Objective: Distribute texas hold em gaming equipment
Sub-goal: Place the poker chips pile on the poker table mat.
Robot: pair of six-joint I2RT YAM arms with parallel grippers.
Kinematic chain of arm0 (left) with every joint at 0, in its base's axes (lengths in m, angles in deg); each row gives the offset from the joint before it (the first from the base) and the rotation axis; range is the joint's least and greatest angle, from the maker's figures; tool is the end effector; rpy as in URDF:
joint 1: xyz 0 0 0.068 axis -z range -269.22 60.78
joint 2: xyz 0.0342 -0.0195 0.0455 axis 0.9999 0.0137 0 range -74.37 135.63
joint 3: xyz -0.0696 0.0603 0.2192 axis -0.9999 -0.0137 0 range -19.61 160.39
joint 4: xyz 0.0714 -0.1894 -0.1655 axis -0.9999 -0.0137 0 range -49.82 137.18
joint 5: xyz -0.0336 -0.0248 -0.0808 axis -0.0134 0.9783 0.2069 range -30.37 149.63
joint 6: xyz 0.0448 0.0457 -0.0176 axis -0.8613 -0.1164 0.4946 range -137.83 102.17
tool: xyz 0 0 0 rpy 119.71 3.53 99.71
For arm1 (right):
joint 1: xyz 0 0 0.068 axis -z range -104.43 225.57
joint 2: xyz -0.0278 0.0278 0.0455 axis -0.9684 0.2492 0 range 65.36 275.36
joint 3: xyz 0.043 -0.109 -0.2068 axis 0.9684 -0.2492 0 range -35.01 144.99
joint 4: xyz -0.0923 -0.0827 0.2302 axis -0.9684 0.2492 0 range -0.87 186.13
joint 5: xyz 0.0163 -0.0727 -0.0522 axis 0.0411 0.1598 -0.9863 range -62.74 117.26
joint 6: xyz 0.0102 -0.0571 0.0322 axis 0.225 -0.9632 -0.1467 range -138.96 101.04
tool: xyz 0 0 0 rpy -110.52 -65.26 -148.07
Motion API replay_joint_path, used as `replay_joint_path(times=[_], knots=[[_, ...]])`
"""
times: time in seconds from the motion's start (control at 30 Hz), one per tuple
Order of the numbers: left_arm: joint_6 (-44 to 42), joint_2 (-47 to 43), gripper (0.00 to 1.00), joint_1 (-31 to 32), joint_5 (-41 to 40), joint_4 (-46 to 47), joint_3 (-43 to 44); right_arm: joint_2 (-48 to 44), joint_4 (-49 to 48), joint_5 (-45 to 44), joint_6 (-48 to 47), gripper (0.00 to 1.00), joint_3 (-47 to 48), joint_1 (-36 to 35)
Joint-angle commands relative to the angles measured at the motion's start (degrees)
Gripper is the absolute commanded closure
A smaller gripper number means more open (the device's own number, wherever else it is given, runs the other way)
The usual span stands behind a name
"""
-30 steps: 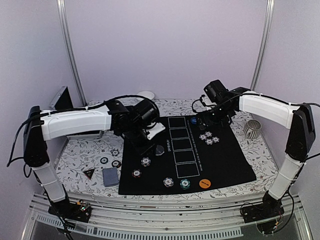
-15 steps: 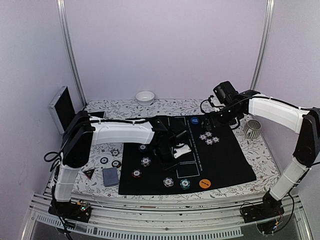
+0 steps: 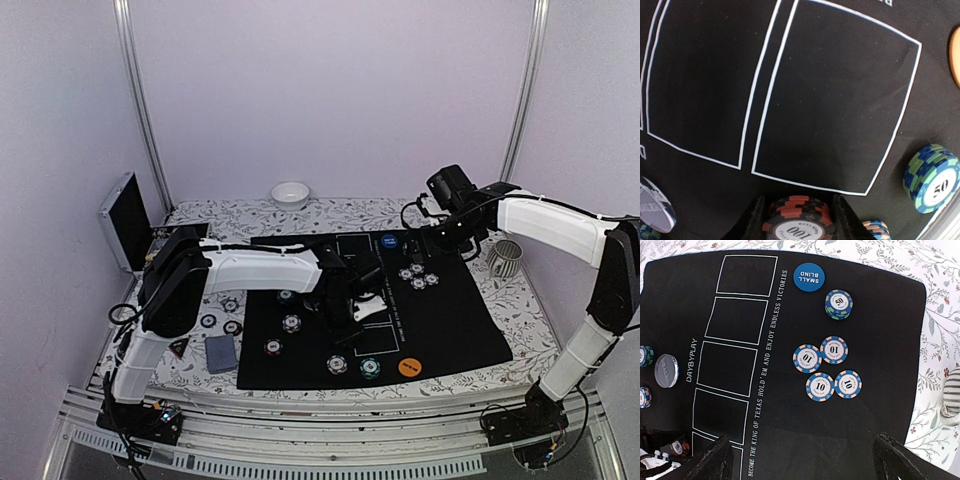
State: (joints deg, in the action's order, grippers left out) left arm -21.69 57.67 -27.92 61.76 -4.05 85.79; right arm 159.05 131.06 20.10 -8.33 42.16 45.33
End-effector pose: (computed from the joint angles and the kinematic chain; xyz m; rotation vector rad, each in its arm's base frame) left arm 0.2121 -0.3912 0.1025 1.6025 2.4972 -0.1999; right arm 0.3080 0.1718 0.2209 -0.3946 2.5515 0.1032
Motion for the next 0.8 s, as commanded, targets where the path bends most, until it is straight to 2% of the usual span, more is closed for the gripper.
replay_joint_path(times=[0.0,0.2,0.33,0.43,0.5,0.6,0.77], knots=[[0.0,-0.1,1.00,0.5,-0.8,-2.1,-0.1,-1.6,-1.1,0.4,0.1,0.01,-0.6,0.3],[0.0,-0.2,0.98,0.5,-0.3,-2.9,-0.5,-1.1,-1.2,0.8,0.2,0.01,-0.1,0.3],[0.2,-0.4,0.68,0.5,-0.7,-3.2,-0.7,-0.8,-1.2,1.0,0.0,0.01,0.2,0.2],[0.2,-0.4,0.51,0.5,-1.2,-3.1,-0.6,-0.6,-1.2,1.4,0.1,0.01,0.3,0.3],[0.1,-0.3,0.44,0.4,-1.4,-3.0,-0.5,-0.6,-1.2,1.6,0.0,0.01,0.3,0.2],[0.0,-0.3,0.40,0.5,-1.5,-2.7,-0.4,-0.7,-1.2,1.8,0.0,0.01,0.2,0.3],[0.0,-2.0,0.39,0.3,-1.8,-0.8,-0.3,-0.8,-1.1,2.0,0.1,0.01,0.2,0.3]])
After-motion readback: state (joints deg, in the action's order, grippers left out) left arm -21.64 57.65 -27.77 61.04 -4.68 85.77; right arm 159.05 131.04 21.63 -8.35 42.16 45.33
